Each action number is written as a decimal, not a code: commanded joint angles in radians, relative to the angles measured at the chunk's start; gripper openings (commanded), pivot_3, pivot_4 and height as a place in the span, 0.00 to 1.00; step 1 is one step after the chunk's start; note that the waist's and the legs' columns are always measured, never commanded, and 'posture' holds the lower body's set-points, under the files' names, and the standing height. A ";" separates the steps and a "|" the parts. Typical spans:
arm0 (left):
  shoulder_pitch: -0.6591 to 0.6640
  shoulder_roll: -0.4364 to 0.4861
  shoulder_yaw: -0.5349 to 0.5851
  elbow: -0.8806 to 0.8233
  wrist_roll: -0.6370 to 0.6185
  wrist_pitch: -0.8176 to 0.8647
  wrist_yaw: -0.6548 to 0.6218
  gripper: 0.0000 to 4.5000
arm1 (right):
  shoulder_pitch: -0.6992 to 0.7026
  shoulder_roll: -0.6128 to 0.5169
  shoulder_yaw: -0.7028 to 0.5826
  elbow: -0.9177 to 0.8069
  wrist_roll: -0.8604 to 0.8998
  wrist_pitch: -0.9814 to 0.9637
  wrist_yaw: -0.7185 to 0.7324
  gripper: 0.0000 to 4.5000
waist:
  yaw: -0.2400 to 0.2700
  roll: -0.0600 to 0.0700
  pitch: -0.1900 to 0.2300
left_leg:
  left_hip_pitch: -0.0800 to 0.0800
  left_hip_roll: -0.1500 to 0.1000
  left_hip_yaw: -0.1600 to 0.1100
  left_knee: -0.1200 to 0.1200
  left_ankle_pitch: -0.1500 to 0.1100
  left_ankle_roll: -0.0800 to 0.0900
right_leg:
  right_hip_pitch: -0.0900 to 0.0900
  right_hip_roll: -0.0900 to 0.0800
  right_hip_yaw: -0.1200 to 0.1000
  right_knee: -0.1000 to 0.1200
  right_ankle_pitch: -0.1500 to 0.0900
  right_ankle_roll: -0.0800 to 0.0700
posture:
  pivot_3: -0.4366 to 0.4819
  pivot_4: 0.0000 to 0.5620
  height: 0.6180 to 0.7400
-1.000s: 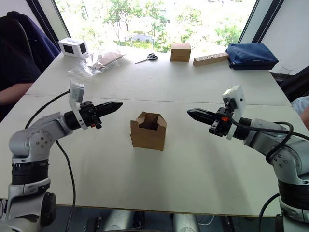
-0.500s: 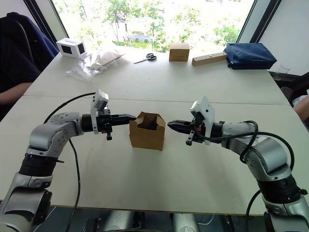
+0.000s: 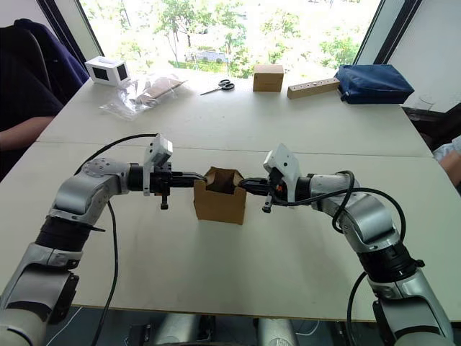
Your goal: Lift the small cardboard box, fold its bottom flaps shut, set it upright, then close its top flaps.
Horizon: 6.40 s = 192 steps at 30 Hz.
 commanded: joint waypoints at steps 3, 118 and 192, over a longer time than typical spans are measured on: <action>-0.045 0.008 -0.050 0.006 0.074 -0.058 -0.025 0.00 | -0.045 0.008 0.032 0.013 -0.061 -0.022 0.030 0.00 | 0.000 0.000 0.000 | 0.000 0.000 0.000 0.000 0.000 0.000 | 0.000 0.000 0.000 0.000 0.000 0.000 | 0.48 0.27 1.00; -0.377 -0.168 0.078 0.802 0.101 -0.287 -0.034 0.00 | 0.036 0.016 0.020 -0.507 0.137 0.320 -0.259 0.00 | -0.005 -0.001 0.000 | -0.002 -0.001 0.000 0.002 -0.001 0.002 | 0.000 0.002 0.000 -0.002 0.000 0.000 | 0.48 0.27 1.00; 0.321 0.007 0.279 -0.434 -0.281 0.389 0.195 0.00 | 0.013 0.154 0.143 -0.220 -0.148 0.111 -0.178 0.00 | -0.022 -0.001 0.000 | -0.003 0.002 -0.002 0.004 -0.002 0.002 | -0.001 -0.002 -0.002 0.001 0.000 -0.001 | 0.48 0.27 1.00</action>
